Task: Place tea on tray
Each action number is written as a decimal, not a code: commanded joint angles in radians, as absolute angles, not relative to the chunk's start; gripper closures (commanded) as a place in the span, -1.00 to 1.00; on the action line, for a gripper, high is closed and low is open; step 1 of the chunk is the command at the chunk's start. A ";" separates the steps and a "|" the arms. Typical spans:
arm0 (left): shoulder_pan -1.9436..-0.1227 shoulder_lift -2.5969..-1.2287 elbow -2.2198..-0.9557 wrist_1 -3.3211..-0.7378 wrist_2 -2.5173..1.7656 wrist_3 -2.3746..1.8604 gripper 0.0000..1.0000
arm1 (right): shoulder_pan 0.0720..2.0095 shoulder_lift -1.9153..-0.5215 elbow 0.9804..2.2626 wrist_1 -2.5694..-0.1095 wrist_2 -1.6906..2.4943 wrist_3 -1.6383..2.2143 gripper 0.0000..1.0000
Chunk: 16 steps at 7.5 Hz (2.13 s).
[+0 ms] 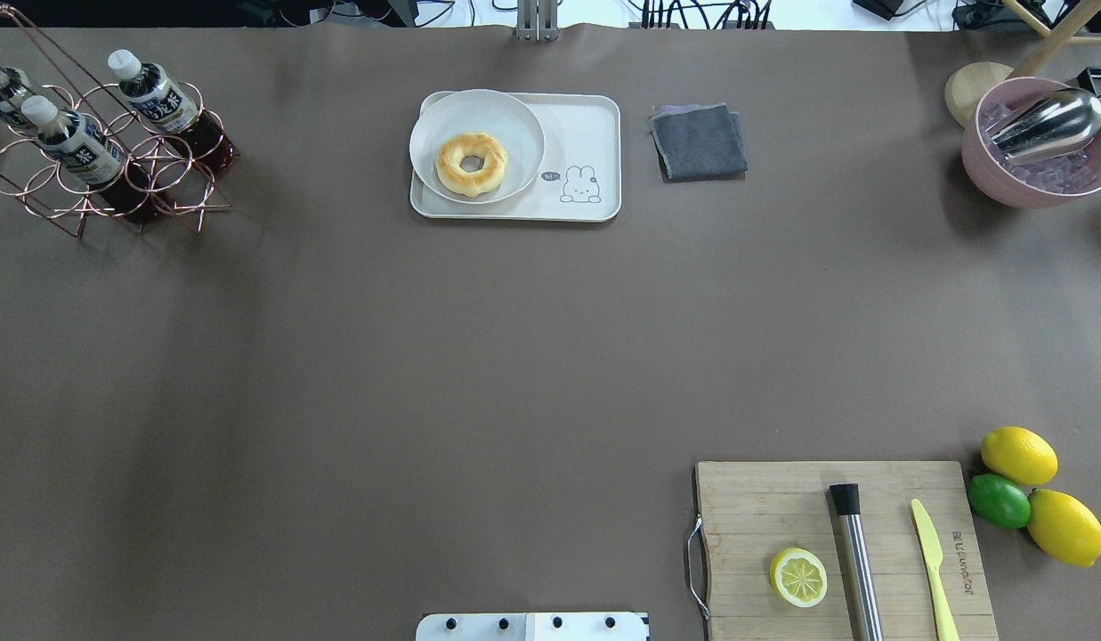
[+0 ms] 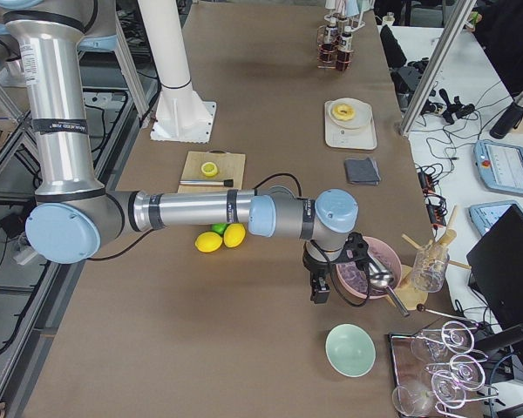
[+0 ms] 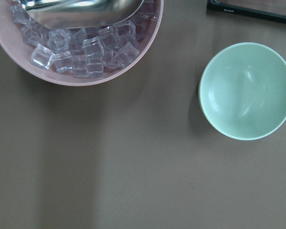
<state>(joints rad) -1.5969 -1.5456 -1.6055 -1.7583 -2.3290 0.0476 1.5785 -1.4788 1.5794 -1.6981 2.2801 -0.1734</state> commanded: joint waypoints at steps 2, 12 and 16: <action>-1.597 -1.540 -1.606 -1.758 -2.329 0.046 -0.96 | 1.580 -1.489 1.586 -1.697 2.284 -0.173 -1.00; -1.595 -1.542 -1.569 -1.795 -2.329 0.044 -0.96 | 1.578 -1.486 1.588 -1.689 2.284 -0.173 -1.00; -1.595 -1.552 -1.555 -1.796 -2.327 0.038 -0.96 | 1.578 -1.483 1.589 -1.689 2.284 -0.172 -1.00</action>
